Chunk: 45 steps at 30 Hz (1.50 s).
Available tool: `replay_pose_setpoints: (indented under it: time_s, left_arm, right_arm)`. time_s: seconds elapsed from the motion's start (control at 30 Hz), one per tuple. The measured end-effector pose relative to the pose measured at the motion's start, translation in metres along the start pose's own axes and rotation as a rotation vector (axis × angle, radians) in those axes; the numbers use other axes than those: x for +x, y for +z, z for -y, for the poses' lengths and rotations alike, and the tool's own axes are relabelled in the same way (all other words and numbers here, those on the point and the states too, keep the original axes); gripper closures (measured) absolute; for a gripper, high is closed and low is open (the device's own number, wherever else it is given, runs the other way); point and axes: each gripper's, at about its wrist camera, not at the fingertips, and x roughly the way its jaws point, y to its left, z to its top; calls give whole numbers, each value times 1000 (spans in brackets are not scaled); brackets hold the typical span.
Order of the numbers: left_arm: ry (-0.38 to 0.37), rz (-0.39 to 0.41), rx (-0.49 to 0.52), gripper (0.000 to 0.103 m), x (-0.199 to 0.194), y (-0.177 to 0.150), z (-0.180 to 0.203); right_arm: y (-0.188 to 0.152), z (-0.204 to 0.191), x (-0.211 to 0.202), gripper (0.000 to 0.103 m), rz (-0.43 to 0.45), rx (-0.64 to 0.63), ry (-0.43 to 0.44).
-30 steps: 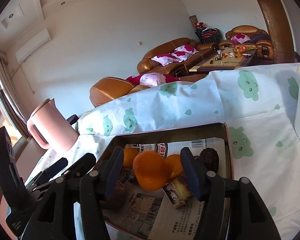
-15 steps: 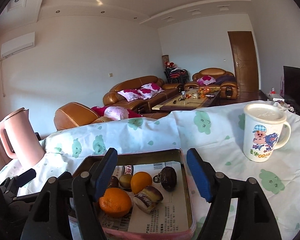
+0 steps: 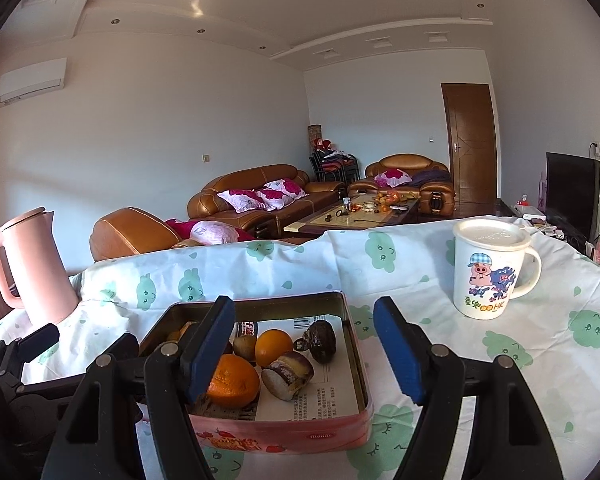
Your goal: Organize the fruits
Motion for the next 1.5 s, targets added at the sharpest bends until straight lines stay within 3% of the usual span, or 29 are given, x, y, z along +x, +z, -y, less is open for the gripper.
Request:
replay_pose_setpoints:
  time_s: [0.27, 1.5]
  left_arm:
    - [6, 30, 10, 0, -10, -3, 1]
    - [4, 10, 17, 0, -7, -3, 4]
  right_arm:
    - [-2, -5, -10, 29, 22, -17, -8]
    - [-3, -7, -12, 28, 27, -27, -35]
